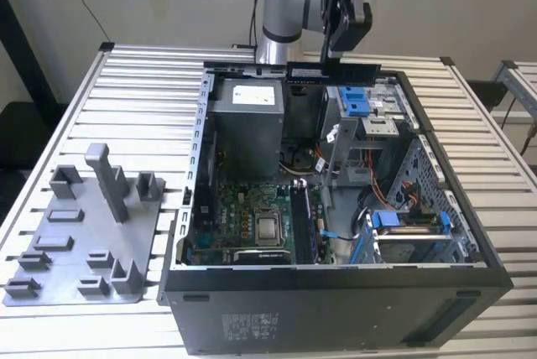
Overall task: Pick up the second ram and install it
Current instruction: 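Pick up the second ram and move it above second insertion slot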
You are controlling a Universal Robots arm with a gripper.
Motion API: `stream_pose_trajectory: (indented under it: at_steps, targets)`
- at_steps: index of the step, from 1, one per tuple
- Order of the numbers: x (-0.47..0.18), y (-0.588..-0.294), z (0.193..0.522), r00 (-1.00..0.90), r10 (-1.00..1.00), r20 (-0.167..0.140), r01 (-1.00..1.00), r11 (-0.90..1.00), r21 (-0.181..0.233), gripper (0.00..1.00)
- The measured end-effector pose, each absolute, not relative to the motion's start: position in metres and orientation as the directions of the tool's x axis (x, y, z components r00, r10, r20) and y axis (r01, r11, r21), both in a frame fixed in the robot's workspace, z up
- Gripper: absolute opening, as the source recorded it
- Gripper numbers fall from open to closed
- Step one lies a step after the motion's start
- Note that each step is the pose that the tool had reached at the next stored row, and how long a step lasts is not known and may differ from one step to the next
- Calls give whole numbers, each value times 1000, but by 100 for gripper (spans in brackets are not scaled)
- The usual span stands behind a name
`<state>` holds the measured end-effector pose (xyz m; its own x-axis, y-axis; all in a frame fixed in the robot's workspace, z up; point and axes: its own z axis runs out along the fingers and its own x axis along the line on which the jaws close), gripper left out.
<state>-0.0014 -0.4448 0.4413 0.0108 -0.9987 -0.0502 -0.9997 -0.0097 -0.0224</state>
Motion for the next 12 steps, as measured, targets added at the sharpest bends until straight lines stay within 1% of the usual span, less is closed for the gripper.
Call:
stream_pose_trajectory:
  at_steps: [12]
  targets:
    - [-1, -413, 441, 11, -997, -72, -1000, -9, -23, 14]
